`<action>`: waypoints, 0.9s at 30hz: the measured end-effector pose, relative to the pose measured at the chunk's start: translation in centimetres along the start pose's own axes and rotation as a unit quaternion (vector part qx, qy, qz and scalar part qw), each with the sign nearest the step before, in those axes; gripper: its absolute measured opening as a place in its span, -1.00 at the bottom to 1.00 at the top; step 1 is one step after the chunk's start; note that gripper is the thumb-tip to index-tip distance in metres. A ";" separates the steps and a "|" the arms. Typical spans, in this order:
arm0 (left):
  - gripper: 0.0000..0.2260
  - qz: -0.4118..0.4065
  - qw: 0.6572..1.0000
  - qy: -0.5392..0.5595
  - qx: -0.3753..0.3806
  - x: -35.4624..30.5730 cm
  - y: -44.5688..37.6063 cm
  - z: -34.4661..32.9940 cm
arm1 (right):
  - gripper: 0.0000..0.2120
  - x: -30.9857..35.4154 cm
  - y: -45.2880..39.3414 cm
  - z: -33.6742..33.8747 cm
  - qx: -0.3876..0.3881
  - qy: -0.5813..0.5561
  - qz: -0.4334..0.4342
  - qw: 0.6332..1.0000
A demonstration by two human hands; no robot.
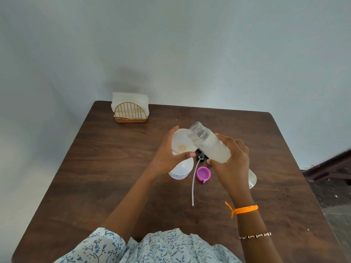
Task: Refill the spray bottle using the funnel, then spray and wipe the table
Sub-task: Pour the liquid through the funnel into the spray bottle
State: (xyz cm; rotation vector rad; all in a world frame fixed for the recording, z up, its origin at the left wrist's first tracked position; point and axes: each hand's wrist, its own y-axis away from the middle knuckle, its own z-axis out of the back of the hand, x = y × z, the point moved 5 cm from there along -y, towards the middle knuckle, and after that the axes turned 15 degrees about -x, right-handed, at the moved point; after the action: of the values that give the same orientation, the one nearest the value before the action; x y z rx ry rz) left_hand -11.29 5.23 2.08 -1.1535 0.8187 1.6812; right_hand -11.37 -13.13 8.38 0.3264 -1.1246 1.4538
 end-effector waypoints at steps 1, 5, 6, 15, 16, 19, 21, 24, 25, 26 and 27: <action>-0.18 -0.002 1.000 0.001 -0.004 0.0 0.1 0.0 | -0.41 0.0 0.1 -0.1 -0.002 0.007 0.001 1.000; -0.20 -0.013 1.000 0.001 -0.009 -0.1 0.4 -0.1 | -0.41 0.1 0.4 -0.3 -0.006 0.039 -0.001 0.999; -0.20 -0.015 1.000 0.001 -0.010 -0.2 0.4 -0.2 | -0.41 0.1 0.5 -0.3 -0.007 0.044 0.001 0.999; -0.20 -0.021 1.000 -0.015 -0.015 -0.5 0.4 -0.2 | -0.37 -0.2 0.6 -0.4 -0.017 0.074 0.025 0.997; -0.20 -0.022 0.999 -0.016 -0.018 -0.6 0.4 -0.1 | -0.37 -0.2 0.6 -0.4 -0.018 0.076 0.024 0.997; -0.20 -0.030 0.999 -0.022 -0.029 -1.0 0.5 -0.2 | -0.37 -0.1 0.5 -0.4 -0.020 0.080 0.024 0.996; -0.21 -0.033 0.999 -0.024 -0.032 -1.1 0.6 -0.3 | -0.37 -0.1 0.5 -0.5 -0.021 0.082 0.024 0.996; -0.20 -0.033 0.998 -0.031 -0.034 -1.0 0.6 -0.3 | -0.37 -0.1 0.5 -0.5 -0.022 0.085 0.027 0.996; -0.20 -0.033 0.998 -0.033 -0.034 -1.0 0.5 -0.4 | -0.37 -0.1 0.5 -0.5 -0.022 0.085 0.028 0.996; -0.19 -0.032 0.998 -0.035 -0.034 -0.9 0.5 -0.4 | -0.37 -0.2 0.6 -0.5 -0.022 0.083 0.028 0.996; -0.19 -0.033 0.998 -0.038 -0.034 -0.9 0.5 -0.4 | -0.38 -0.2 0.6 -0.5 -0.022 0.082 0.029 0.996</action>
State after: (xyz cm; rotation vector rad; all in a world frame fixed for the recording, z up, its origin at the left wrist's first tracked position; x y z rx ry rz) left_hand -11.50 4.44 2.81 -1.1435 0.6756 1.6987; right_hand -11.63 -12.73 7.73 0.1413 -1.0392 1.4764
